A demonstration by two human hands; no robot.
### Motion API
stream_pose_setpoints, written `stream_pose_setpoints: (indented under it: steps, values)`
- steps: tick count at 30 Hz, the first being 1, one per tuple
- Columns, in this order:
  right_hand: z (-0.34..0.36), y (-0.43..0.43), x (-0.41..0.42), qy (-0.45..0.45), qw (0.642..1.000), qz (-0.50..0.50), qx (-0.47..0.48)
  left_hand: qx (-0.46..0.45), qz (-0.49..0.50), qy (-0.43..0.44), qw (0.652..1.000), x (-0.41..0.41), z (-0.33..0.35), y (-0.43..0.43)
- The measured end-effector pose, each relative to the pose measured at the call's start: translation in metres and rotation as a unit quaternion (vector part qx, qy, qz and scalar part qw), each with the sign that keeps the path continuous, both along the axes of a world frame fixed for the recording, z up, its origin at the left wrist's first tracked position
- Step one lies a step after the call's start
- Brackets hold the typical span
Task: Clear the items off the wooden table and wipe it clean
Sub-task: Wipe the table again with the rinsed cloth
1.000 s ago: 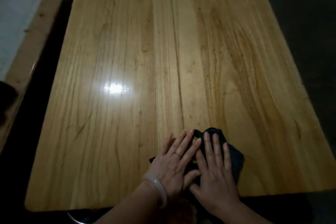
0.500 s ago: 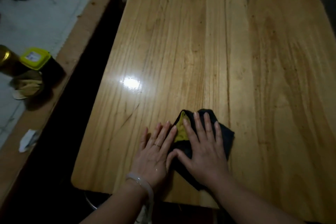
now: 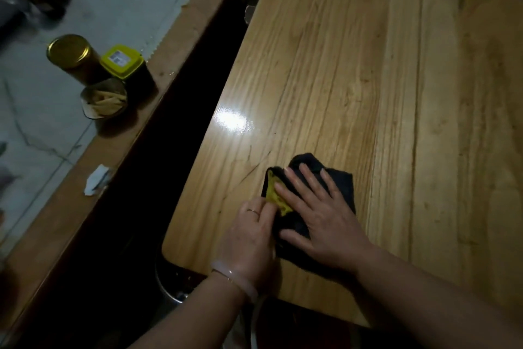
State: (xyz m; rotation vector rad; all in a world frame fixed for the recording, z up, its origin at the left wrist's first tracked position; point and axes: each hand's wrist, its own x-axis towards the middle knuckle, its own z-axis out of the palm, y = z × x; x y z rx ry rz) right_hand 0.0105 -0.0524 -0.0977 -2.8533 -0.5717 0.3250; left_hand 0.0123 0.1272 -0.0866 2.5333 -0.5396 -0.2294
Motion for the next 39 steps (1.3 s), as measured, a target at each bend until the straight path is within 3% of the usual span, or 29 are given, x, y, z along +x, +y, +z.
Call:
stream_pose_setpoints:
  steps: [6,10,23,34,39]
  values:
    - [0.013,-0.027,-0.057,0.009,0.992,0.124,-0.005,-0.042,-0.139,0.103,0.984,-0.029,0.007,0.015]
    - [0.014,-0.031,-0.073,-0.005,0.989,0.149,-0.018,-0.023,-0.173,0.105,0.979,-0.045,0.005,0.014]
    - [0.002,0.086,-0.036,-0.012,0.987,0.157,0.004,0.098,-0.013,0.227,0.969,-0.005,0.033,0.096]
    - [-0.008,0.145,0.025,-0.013,0.987,0.156,0.04,0.111,0.138,0.197,0.964,0.034,0.038,0.138]
    - [-0.011,0.144,0.08,-0.032,0.99,0.127,0.048,0.067,0.21,0.151,0.964,0.067,0.037,0.122]
